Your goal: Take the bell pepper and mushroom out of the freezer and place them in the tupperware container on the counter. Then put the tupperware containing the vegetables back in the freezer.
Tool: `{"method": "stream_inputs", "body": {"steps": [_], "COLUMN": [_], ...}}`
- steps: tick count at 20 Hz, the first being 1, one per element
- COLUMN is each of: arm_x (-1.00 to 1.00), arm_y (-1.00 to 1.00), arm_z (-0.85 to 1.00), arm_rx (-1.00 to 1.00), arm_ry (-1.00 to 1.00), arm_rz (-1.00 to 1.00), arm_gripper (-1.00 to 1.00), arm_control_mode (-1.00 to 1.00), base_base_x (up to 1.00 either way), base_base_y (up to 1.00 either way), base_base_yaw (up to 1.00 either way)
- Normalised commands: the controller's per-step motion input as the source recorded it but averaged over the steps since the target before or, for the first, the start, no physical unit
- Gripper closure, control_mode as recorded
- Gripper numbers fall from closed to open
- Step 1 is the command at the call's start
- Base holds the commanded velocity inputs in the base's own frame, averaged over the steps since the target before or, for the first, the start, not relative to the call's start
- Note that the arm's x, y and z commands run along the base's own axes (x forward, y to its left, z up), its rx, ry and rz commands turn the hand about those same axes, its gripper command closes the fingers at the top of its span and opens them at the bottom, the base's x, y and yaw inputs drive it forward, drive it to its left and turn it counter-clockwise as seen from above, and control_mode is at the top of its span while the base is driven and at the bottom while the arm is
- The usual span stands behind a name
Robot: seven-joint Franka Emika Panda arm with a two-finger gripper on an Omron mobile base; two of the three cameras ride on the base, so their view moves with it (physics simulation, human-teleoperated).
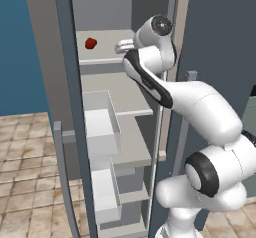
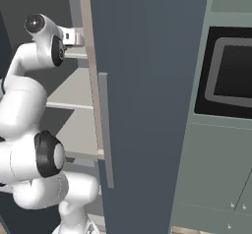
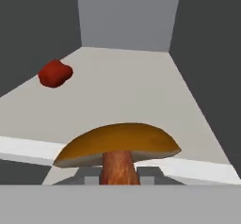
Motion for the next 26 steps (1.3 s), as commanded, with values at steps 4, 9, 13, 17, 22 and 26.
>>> {"method": "stream_inputs", "body": {"steps": [4, 9, 13, 17, 22, 26], "arm_x": [-1.0, -1.0, -1.0, -1.0, -0.97, -0.52], "arm_y": [-0.32, -0.11, -0.08, -0.36, -0.53, -0.51], "arm_z": [0.26, 0.35, 0.21, 0.0, -0.19, -0.39], "arm_rx": [0.08, 0.07, 0.02, 0.0, -0.02, -0.02], "arm_ry": [0.0, 0.05, 0.14, 0.27, 0.29, 0.24], "arm_rz": [0.0, 0.0, -0.01, -0.07, -0.06, -0.01], "arm_gripper": [1.0, 1.0, 1.0, 1.0, 1.0, 1.0], "arm_control_mode": [-1.0, -1.0, -1.0, -1.0, -1.0, -1.0], "base_base_x": [0.0, 0.0, 0.0, 0.0, 0.0, 0.0], "base_base_y": [0.0, 0.0, 0.0, 0.0, 0.0, 0.0], "base_base_yaw": [0.0, 0.0, 0.0, 0.0, 0.0, 0.0]}}
